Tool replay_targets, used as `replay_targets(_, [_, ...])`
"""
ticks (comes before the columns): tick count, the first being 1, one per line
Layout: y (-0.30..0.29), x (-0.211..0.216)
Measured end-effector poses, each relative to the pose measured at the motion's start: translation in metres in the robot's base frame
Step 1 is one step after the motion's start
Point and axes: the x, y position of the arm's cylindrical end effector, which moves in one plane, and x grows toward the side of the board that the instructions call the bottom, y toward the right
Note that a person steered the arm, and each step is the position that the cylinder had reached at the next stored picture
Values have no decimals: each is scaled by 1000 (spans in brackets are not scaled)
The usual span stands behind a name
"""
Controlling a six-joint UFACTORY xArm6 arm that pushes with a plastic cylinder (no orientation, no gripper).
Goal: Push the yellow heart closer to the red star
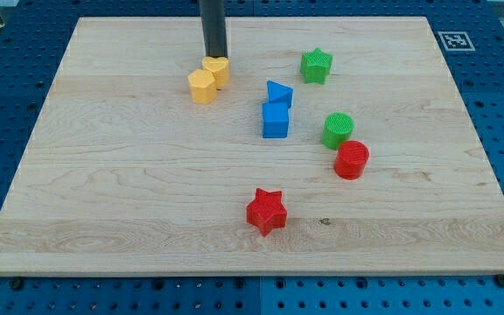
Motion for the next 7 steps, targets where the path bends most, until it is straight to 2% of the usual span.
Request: replay_targets(7, [4, 182])
